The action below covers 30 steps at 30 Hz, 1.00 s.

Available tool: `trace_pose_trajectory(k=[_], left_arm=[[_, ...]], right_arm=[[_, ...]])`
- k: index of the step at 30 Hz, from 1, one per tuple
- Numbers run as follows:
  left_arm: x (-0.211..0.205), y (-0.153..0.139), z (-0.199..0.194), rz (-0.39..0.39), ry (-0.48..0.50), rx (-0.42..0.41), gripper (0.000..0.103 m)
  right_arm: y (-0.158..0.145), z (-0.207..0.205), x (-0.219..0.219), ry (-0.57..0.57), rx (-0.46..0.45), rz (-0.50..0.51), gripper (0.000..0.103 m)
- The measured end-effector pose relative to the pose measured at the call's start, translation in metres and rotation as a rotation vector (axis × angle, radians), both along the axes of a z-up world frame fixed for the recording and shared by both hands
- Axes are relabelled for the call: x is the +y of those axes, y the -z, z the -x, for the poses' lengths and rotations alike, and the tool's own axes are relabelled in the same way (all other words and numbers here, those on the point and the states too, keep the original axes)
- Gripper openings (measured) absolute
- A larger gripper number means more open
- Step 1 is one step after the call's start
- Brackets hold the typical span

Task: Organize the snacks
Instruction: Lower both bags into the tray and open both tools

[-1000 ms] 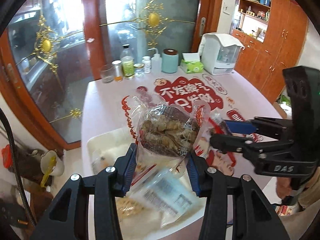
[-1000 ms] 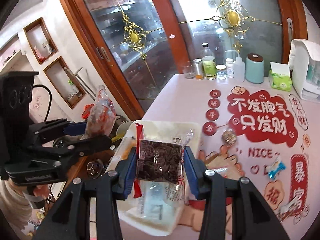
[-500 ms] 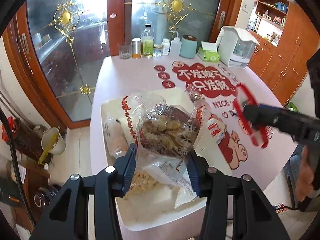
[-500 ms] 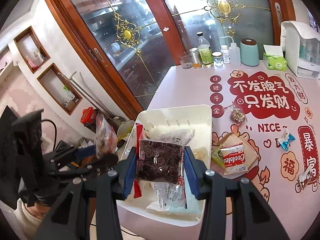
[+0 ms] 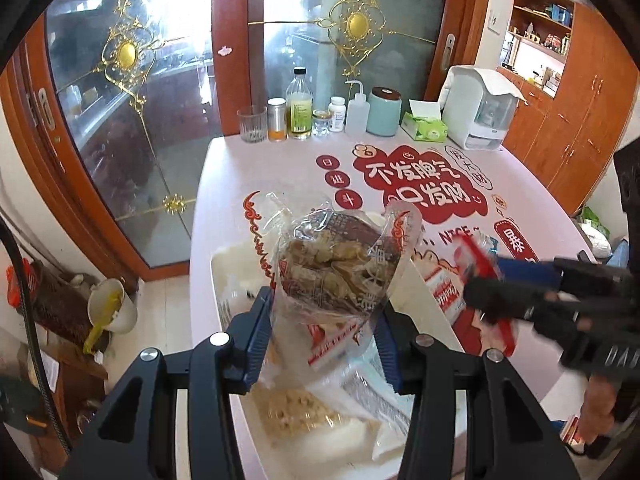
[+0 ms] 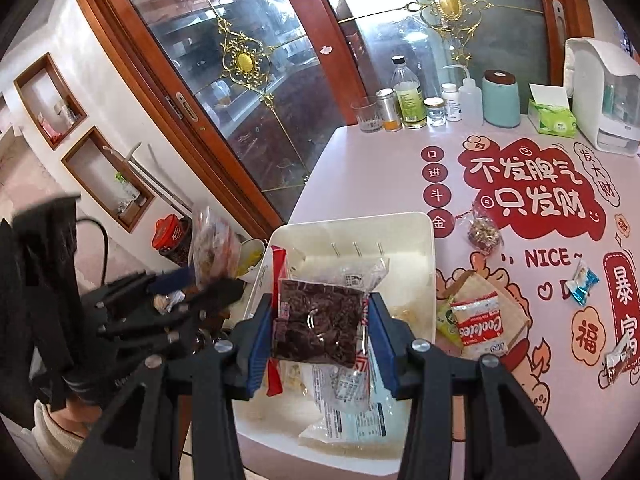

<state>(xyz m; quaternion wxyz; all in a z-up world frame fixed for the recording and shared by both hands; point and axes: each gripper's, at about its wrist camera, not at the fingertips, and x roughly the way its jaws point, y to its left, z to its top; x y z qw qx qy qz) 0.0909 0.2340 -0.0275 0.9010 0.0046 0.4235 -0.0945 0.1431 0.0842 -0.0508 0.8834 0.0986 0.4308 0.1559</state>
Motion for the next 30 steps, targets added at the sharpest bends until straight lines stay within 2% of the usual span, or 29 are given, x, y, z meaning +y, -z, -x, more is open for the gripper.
trace_pose_trajectory(k=[3,6,10,12,15,21,30], left_arm=[[-0.001,-0.001,-0.013,-0.008,0.000,-0.001,0.047],[-0.001,0.004,-0.026,-0.031,-0.016,0.008,0.053],[0.004,0.010,-0.036,-0.071,-0.058,0.014,0.083],[0.009,0.011,-0.038,-0.075,-0.077,0.007,0.092],[0.018,0.013,-0.041,-0.074,-0.100,0.014,0.099],[0.032,0.020,-0.040,0.003,-0.149,0.057,0.099],[0.014,0.022,-0.020,-0.010,-0.123,0.067,0.099]], right_arm=[[0.003,-0.010,0.005,-0.010,0.009,0.007,0.046],[0.008,-0.020,0.010,-0.022,0.020,0.024,0.047],[0.017,-0.032,0.018,-0.034,0.054,0.061,0.051],[0.023,-0.037,0.019,-0.029,0.068,0.075,0.054],[0.028,-0.042,0.017,-0.027,0.092,0.052,0.060],[0.029,-0.042,0.018,-0.029,0.078,0.062,0.060],[0.023,-0.029,0.011,-0.012,0.058,0.059,0.060]])
